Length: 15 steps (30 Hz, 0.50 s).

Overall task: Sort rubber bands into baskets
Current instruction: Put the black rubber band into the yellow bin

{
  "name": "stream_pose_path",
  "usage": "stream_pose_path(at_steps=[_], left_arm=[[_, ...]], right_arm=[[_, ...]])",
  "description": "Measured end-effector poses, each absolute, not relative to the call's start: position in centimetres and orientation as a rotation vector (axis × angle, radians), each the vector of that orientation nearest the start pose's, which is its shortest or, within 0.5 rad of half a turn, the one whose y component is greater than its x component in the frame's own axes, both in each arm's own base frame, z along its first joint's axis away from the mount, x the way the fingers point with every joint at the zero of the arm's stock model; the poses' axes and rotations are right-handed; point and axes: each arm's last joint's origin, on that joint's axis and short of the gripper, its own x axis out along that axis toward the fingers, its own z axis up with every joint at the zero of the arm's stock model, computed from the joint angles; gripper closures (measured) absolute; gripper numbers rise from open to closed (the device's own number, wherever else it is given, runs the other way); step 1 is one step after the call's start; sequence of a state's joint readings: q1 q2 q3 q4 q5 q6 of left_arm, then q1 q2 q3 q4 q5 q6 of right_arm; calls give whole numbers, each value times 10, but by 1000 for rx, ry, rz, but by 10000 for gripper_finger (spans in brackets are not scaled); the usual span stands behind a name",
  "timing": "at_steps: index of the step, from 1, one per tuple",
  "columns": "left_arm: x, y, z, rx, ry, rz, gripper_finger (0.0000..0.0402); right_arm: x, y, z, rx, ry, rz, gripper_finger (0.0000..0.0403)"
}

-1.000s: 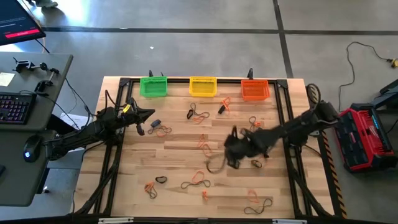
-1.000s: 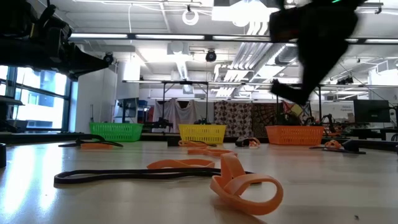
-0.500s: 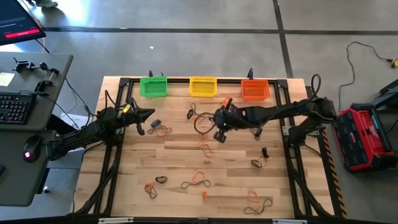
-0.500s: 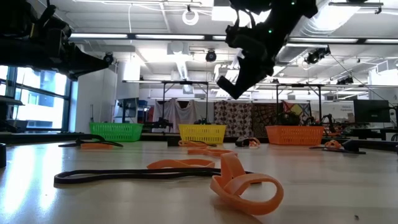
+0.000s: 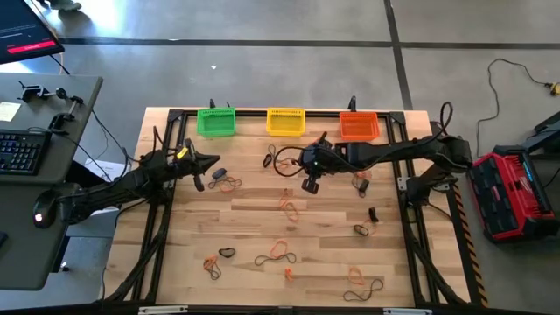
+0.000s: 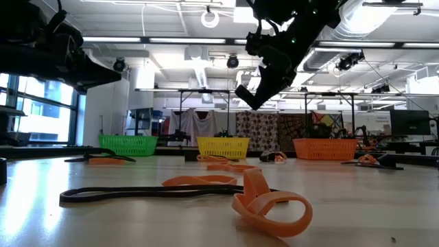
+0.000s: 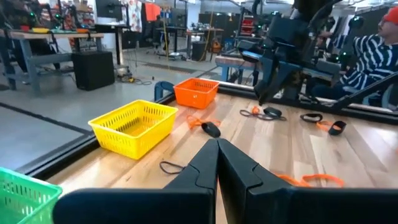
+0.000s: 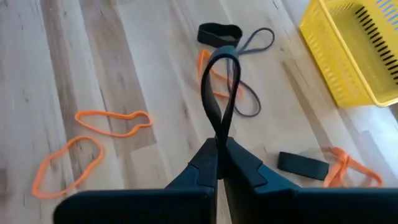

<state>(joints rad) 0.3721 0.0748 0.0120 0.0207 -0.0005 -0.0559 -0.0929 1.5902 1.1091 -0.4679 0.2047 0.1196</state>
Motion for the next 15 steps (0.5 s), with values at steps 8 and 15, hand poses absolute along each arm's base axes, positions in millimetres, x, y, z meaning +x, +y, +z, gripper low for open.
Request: stream_pose_path(at_steps=[8,15], left_arm=[[96,37,162,37,64,355,401],[96,37,162,45,66,355,402]], right_arm=[[325,-54,232,-80,918,-353,403],[319,-106,240,-73,893,-444,403]])
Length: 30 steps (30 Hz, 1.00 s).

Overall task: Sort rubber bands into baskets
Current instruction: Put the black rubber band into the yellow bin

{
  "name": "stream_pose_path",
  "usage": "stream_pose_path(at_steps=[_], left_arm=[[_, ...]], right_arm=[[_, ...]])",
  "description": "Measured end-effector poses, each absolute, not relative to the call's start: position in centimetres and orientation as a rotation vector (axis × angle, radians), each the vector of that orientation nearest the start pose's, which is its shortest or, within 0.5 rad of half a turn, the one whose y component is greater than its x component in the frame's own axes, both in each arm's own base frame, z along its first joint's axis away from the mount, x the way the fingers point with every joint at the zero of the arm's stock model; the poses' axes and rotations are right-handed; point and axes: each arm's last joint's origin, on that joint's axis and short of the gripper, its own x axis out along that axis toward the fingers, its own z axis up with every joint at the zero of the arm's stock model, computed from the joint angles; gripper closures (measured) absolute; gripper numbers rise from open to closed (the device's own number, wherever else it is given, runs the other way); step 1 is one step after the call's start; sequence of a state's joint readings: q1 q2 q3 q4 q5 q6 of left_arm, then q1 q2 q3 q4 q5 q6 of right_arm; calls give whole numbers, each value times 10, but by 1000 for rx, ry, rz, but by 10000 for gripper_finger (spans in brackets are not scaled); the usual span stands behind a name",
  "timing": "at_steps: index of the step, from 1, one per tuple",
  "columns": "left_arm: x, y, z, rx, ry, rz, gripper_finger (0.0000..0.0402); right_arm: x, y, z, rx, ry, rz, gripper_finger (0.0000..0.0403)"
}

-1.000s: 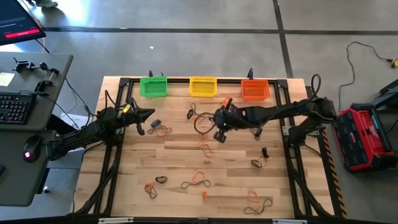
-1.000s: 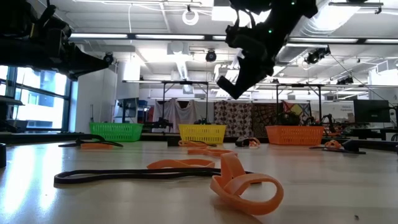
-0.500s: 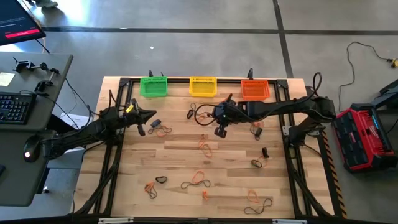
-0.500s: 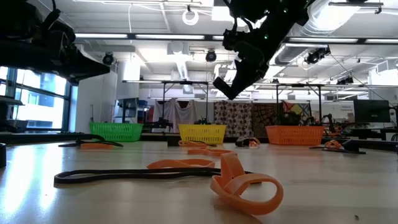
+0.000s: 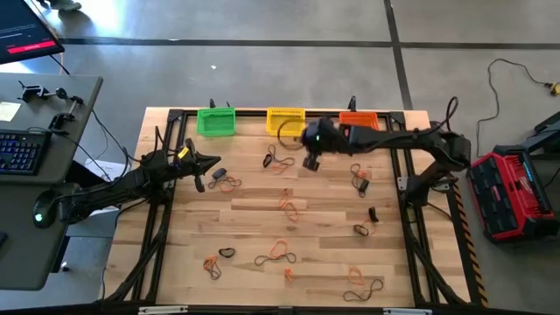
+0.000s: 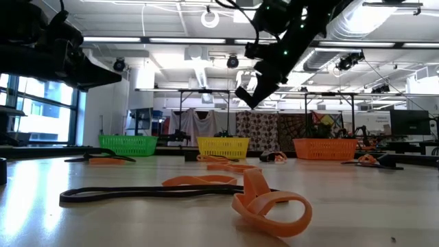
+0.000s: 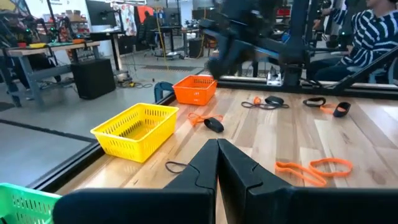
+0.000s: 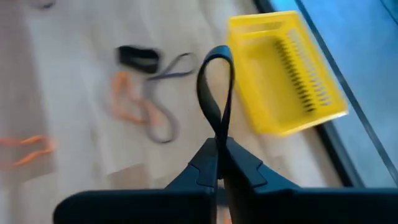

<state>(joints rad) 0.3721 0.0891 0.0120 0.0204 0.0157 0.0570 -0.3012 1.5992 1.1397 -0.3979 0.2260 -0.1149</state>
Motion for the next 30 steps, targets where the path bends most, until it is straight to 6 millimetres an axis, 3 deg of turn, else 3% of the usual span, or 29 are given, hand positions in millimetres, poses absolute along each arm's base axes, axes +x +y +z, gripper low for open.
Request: stream_pose_path(at_steps=[4,13,23,30], left_arm=[[96,37,162,45,66,354,401],[96,37,162,42,66,355,402],[96,37,163,23,62,356,402],[96,37,162,19,63,356,402]], right_arm=[[329,-131,245,-48,906,-463,403],[375,-179,257,65,990,-493,403],[392,-236,228,254,1145,-483,403],[401,-262,219,143,1261,-338,403]])
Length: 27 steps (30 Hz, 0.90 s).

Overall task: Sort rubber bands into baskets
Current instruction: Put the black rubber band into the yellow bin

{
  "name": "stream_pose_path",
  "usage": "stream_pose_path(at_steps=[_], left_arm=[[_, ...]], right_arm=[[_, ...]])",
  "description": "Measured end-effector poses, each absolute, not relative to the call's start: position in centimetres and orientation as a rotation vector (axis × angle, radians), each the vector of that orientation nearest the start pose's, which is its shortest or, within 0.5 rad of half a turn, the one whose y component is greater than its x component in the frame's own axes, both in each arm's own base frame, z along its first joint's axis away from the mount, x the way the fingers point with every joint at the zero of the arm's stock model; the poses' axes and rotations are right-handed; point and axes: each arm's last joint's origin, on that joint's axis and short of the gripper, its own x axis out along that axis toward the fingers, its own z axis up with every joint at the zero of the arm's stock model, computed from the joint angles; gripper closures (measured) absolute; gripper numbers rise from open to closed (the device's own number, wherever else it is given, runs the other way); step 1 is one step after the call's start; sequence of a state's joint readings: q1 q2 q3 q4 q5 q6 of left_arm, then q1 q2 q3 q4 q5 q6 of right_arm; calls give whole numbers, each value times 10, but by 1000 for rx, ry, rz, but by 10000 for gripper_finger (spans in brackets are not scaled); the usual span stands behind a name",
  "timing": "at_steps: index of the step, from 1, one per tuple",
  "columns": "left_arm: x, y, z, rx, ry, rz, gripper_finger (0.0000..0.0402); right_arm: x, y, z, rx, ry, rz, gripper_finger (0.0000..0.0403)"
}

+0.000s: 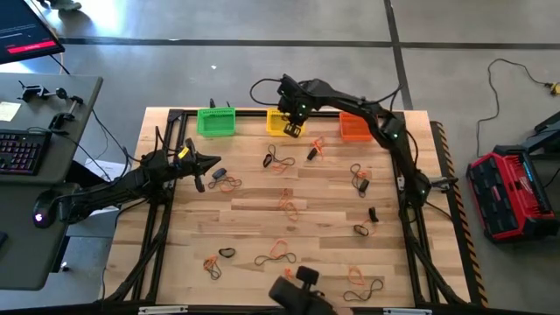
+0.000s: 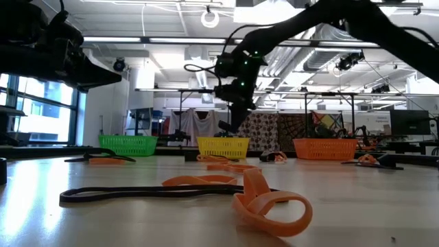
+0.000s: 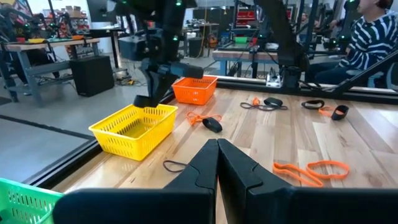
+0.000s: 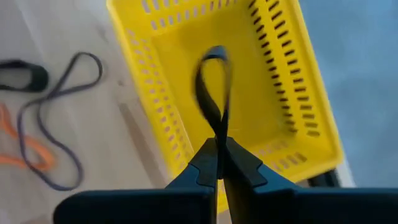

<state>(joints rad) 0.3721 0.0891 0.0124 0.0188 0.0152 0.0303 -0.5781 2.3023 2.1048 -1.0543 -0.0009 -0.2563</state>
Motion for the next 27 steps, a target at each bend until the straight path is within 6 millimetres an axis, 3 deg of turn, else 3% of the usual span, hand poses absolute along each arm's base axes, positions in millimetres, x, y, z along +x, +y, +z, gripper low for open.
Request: stream_pose_path(at_steps=[5,10,27], left_arm=[[96,37,162,17,68,356,402],[96,37,162,17,70,356,402],[96,37,162,17,70,356,401]], right_arm=[[405,-279,204,110,1352,-278,403],[407,-284,186,65,1432,-209,403],[402,-299,185,82,1365,-191,403]])
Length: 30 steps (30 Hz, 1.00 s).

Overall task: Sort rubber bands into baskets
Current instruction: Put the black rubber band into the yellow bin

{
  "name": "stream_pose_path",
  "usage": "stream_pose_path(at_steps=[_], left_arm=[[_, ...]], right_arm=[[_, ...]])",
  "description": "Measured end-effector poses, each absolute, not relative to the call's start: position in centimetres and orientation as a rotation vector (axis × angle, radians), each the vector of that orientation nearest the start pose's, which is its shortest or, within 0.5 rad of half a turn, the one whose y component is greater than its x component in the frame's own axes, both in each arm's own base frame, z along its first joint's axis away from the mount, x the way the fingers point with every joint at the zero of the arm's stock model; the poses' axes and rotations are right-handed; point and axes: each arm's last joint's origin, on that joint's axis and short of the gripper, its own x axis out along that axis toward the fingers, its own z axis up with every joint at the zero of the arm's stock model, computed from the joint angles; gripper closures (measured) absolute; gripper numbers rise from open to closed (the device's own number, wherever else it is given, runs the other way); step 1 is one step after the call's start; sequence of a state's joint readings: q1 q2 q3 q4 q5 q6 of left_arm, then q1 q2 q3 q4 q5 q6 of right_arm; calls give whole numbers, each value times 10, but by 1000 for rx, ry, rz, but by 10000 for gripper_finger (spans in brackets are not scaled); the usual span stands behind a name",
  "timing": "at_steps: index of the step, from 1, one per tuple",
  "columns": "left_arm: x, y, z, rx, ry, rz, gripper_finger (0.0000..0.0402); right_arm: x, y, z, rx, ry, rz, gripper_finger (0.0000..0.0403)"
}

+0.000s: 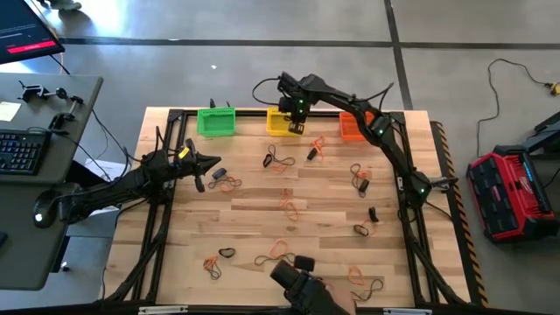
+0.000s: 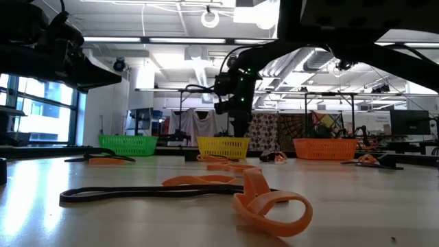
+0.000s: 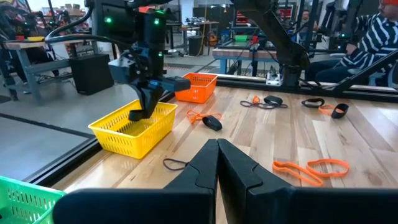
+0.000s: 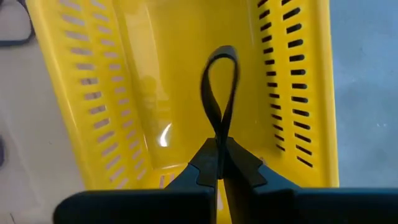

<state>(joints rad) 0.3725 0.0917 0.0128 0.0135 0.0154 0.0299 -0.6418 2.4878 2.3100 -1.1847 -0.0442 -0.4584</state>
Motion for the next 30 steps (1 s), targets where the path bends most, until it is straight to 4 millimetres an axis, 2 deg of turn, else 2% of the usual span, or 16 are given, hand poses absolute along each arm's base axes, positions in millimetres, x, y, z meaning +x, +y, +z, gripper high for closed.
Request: stream_pose_path(at_steps=[24,30], left_arm=[[96,37,162,17,70,356,401],[96,37,162,17,70,356,402]], right_arm=[[406,-308,161,108,1342,-158,403],[407,-308,161,104,1338,-159,398]])
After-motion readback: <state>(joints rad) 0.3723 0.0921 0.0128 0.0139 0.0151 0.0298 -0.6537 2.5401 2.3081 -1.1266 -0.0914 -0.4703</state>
